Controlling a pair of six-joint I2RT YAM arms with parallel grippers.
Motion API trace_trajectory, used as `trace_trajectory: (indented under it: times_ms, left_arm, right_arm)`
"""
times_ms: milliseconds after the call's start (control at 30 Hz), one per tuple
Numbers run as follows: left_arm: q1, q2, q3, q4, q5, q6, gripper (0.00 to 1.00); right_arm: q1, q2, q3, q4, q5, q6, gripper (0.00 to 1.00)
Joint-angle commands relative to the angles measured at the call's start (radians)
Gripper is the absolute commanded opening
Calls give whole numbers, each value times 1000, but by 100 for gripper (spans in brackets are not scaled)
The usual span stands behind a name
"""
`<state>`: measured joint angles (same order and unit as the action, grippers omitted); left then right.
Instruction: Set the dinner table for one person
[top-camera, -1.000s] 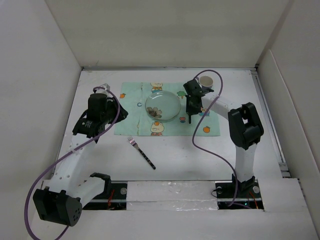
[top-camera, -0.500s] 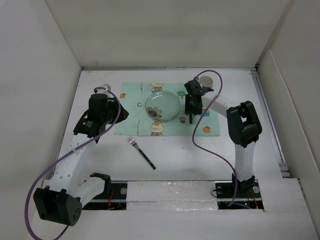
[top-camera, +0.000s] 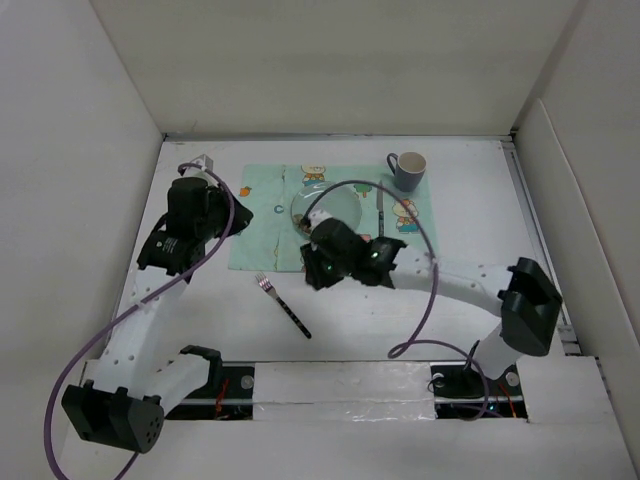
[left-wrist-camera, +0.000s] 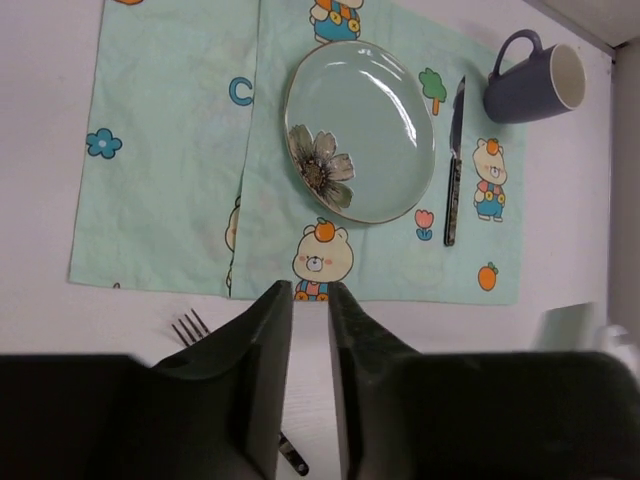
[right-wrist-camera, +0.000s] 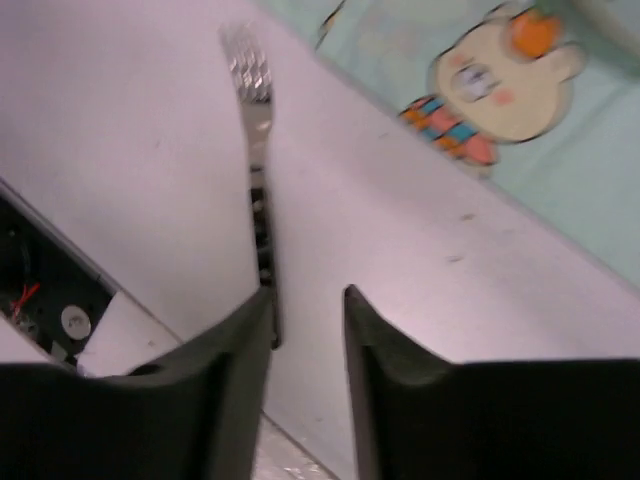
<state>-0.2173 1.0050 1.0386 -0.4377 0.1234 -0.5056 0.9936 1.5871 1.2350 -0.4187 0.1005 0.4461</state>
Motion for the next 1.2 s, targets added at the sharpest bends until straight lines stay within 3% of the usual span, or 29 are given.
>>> trace_trajectory:
  times_ms: [0, 33, 100, 500, 633, 733, 933, 1167]
  left_arm:
    - [-5, -97, -24, -44, -4, -59, 23]
    - [-5, -124, -29, -55, -14, -60, 26]
    - [-5, -141, -16, -100, -56, -62, 29]
    - [-5, -226, 44, -180, -114, -71, 30]
    - [-5, -229, 61, -185, -114, -71, 30]
    - [-5, -227, 86, -193, -156, -63, 30]
    - [-28, -210, 156, -205, -336, 18, 31]
    - [-85, -210, 209, -234, -418, 44, 31]
  right_arm:
    - [92, 106, 7, 26, -2, 13, 45]
    - [118, 129, 27, 26, 2, 6, 52]
    - [186, 203, 81, 23, 18, -10, 53]
    - [249, 407, 138, 47, 57, -3, 47]
    - [270, 433, 150, 21, 67, 0, 4]
    - [280, 360, 188, -18, 30, -18, 0]
    - [189, 300, 426, -74, 8, -6, 0]
    - [-2, 582, 906, -187, 165, 173, 0]
